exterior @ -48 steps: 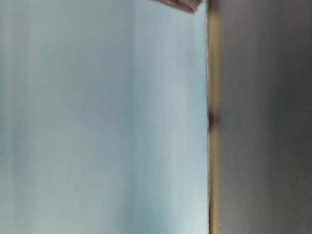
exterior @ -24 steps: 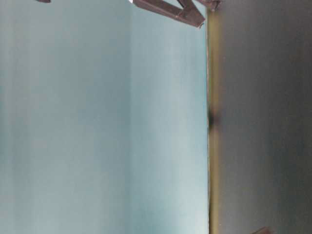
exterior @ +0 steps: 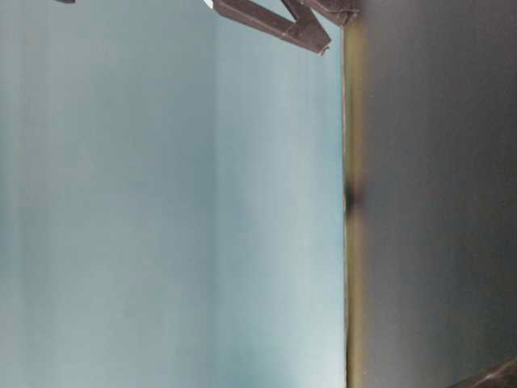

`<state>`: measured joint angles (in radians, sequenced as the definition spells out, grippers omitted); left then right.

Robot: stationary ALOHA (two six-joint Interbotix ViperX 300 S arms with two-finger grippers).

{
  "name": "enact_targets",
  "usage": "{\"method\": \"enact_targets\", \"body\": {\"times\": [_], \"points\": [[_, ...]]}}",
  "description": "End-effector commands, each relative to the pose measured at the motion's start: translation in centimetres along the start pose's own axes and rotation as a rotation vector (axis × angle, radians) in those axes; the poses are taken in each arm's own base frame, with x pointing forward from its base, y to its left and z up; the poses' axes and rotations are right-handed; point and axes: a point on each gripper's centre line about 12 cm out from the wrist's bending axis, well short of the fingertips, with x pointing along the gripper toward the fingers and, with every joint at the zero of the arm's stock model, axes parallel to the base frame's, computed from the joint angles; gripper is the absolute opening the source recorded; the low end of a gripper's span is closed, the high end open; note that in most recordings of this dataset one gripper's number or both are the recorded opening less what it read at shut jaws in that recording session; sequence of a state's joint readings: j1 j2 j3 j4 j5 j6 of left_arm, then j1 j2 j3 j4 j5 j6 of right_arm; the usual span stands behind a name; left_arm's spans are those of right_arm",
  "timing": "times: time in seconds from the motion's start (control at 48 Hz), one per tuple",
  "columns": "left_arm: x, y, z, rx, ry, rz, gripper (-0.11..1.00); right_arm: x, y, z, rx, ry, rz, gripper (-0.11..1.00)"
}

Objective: Insert the LAN cable into the hub.
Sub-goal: 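Lower the left gripper over the grey hub and close on it, then grasp the blue LAN cable just behind its plug with the right gripper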

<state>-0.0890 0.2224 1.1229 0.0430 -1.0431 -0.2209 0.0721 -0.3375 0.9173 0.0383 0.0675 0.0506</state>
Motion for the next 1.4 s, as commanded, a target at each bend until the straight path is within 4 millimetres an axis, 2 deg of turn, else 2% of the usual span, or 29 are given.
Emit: {"method": "enact_targets", "body": {"times": [0.0,0.167,0.25,0.333,0.417,0.459,0.625,0.834,1.125,1.376], "points": [[0.7,0.0,0.0,0.000,-0.007,-0.004,0.71,-0.1,0.4,0.5,0.003,-0.019,0.010,0.84],[1.5,0.2,-0.9,-0.002,0.038,0.006,0.70,-0.1,0.5,0.4,0.000,-0.017,0.014,0.84],[1.6,0.3,-1.1,-0.002,0.060,0.011,0.66,-0.1,0.6,0.2,-0.002,-0.012,0.016,0.84],[1.6,0.3,-1.2,0.000,0.074,0.014,0.54,0.0,0.7,0.0,-0.005,-0.006,0.019,0.84],[1.6,0.2,-1.0,0.001,0.070,0.012,0.33,0.1,0.8,-0.3,-0.006,-0.001,0.021,0.84],[1.6,0.2,-0.7,0.002,0.062,0.012,0.28,0.3,0.8,-0.5,-0.007,0.002,0.021,0.84],[1.8,0.1,0.9,0.005,0.074,0.023,0.28,1.8,1.1,-1.4,-0.016,0.003,0.029,0.84],[2.3,-0.3,4.1,0.023,0.137,0.044,0.28,5.0,1.4,-2.7,-0.026,-0.012,0.035,0.84],[1.3,-0.7,8.4,0.029,0.207,0.080,0.28,9.6,2.1,-4.8,-0.038,0.003,0.045,0.83],[0.7,-1.0,8.8,0.032,0.312,0.098,0.28,11.4,2.2,-4.6,-0.040,0.004,0.045,0.83]]}}
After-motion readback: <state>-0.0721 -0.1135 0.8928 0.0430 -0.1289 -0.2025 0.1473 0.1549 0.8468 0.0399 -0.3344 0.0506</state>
